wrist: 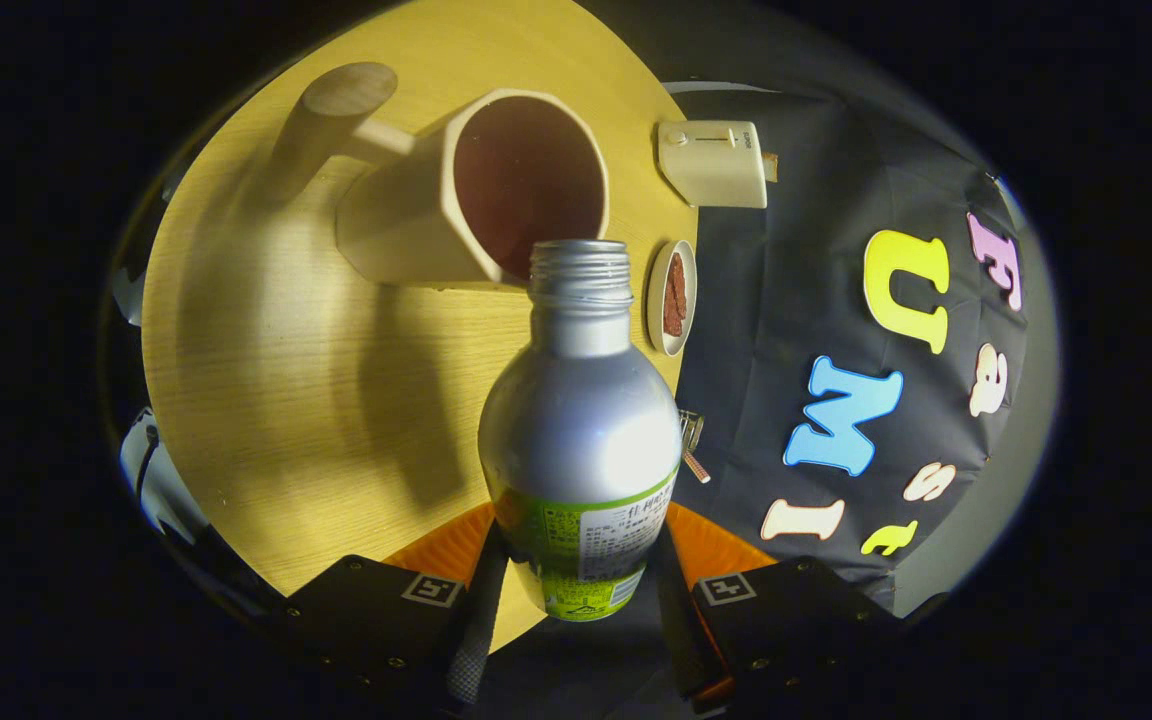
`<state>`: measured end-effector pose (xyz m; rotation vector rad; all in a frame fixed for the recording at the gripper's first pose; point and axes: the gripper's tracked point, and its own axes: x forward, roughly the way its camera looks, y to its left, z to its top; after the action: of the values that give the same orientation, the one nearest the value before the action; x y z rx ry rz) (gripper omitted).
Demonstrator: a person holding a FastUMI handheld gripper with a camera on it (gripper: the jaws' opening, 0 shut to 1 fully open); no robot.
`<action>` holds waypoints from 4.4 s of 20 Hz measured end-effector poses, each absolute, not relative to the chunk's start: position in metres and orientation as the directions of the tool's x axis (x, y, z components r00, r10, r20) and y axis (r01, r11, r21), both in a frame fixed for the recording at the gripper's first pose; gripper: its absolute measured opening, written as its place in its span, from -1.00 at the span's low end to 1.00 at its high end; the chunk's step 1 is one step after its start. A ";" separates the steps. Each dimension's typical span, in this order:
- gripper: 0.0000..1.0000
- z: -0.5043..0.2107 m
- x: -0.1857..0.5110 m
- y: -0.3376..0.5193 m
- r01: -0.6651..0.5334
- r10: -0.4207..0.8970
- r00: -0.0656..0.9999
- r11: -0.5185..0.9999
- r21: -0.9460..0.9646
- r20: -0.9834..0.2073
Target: Take the bottle from table, then pour the juice into the cup, finally place the bottle on the coaster
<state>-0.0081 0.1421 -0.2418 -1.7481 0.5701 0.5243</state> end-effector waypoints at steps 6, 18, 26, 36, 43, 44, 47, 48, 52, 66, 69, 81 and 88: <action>0.41 -0.236 -0.004 0.141 -0.621 -0.131 0.781 -0.269 -0.736 -0.611; 0.41 -0.226 0.000 0.144 -0.603 -0.139 0.791 -0.348 -0.718 -0.596; 0.41 -0.220 0.001 0.147 -0.595 -0.144 0.794 -0.390 -0.703 -0.591; 0.41 -0.217 0.001 0.147 -0.589 -0.150 0.797 -0.412 -0.695 -0.586; 0.41 -0.214 0.004 0.151 -0.583 -0.156 0.798 -0.442 -0.682 -0.582; 0.41 -0.214 0.005 0.151 -0.584 -0.159 0.797 -0.446 -0.678 -0.582; 0.41 -0.212 0.007 0.152 -0.582 -0.163 0.797 -0.464 -0.668 -0.581; 0.41 -0.212 0.008 0.152 -0.582 -0.165 0.796 -0.473 -0.662 -0.582; 0.41 -0.211 0.010 0.150 -0.581 -0.175 0.795 -0.493 -0.648 -0.580; 0.40 -0.201 0.014 0.159 -0.560 -0.189 0.798 -0.584 -0.588 -0.572; 0.40 -0.200 0.014 0.159 -0.562 -0.203 0.799 -0.589 -0.581 -0.567; 0.41 -0.203 0.012 0.168 -0.538 -0.187 0.803 -0.635 -0.554 -0.566; 0.40 -0.203 0.011 0.169 -0.538 -0.184 0.802 -0.636 -0.553 -0.568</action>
<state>0.0106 0.1693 -0.2027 -2.2364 0.5300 0.6076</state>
